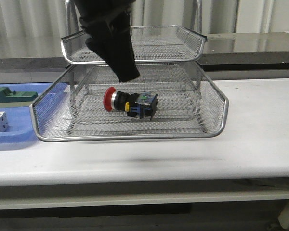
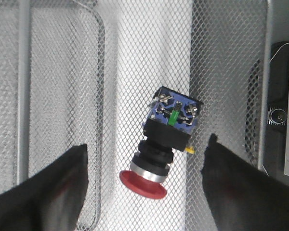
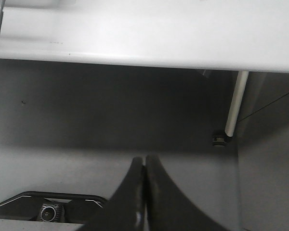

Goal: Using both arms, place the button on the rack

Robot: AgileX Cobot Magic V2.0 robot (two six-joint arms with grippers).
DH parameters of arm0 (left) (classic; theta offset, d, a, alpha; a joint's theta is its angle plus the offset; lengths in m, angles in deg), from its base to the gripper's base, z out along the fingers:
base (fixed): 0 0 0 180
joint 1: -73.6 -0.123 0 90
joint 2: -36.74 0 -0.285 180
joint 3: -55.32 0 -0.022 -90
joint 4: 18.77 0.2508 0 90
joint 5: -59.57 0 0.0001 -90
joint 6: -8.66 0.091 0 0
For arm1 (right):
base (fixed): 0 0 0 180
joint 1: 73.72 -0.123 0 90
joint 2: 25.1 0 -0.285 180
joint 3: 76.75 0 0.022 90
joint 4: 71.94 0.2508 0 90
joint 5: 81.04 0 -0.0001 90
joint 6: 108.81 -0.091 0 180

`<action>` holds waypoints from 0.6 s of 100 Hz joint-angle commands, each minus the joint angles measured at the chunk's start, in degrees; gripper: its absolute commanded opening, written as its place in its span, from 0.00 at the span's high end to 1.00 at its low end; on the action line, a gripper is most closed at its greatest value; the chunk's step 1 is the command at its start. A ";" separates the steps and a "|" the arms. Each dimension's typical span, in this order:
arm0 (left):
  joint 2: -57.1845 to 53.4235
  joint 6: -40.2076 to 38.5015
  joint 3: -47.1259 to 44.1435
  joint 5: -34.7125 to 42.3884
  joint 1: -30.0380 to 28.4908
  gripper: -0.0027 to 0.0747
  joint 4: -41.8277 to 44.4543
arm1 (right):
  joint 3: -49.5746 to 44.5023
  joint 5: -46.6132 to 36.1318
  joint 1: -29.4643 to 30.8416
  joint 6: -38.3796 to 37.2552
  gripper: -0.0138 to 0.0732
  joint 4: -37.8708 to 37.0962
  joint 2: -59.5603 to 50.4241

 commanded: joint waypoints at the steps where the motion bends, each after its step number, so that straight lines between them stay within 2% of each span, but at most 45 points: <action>1: -5.85 -0.97 1.78 -0.25 0.32 0.34 -1.33 | 1.90 -2.76 0.14 -0.01 0.92 -0.53 0.24; 19: -10.90 -6.41 1.78 -0.48 -1.08 0.34 -0.95 | 1.90 -2.76 0.14 -0.01 0.92 -0.53 0.24; 30: -13.87 -13.94 1.78 0.24 -3.61 0.34 -0.73 | 1.90 -2.76 0.14 -0.01 0.92 -0.53 0.24; 43: -17.41 -22.12 1.78 0.10 -9.42 0.34 -0.28 | 1.90 -2.76 0.14 -0.01 0.92 -0.53 0.24; 60: -21.26 -27.67 1.78 -1.92 -17.78 0.34 1.38 | 1.90 -2.76 0.14 -0.01 0.92 -0.53 0.24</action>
